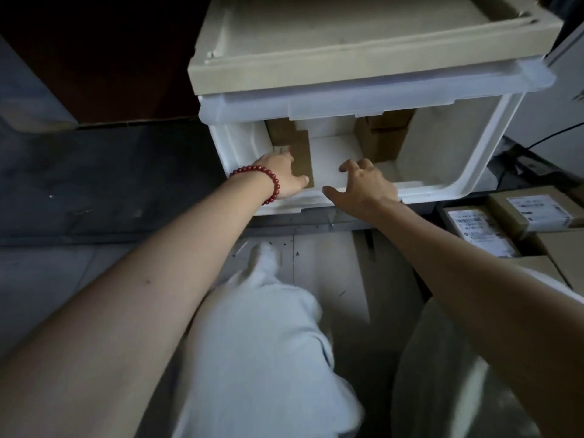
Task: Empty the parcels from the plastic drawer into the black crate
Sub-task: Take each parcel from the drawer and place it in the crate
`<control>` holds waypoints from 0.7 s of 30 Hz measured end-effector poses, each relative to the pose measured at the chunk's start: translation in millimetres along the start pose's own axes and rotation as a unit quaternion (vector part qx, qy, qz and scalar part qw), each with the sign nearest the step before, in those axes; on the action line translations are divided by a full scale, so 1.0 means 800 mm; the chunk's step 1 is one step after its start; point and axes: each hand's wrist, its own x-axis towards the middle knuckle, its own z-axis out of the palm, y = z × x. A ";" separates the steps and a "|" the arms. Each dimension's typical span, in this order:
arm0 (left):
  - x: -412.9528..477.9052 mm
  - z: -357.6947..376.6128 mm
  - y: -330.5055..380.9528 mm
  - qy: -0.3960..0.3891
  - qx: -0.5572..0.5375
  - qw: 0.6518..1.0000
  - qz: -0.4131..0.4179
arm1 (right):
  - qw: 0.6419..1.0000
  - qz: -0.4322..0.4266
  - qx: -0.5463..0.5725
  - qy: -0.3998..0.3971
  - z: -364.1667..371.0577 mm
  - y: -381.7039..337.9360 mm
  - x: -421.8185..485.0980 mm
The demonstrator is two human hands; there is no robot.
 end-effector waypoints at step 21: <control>0.221 0.126 -0.043 -0.003 -0.098 0.988 -0.118 | 0.990 0.010 0.067 -0.123 0.119 0.033 0.218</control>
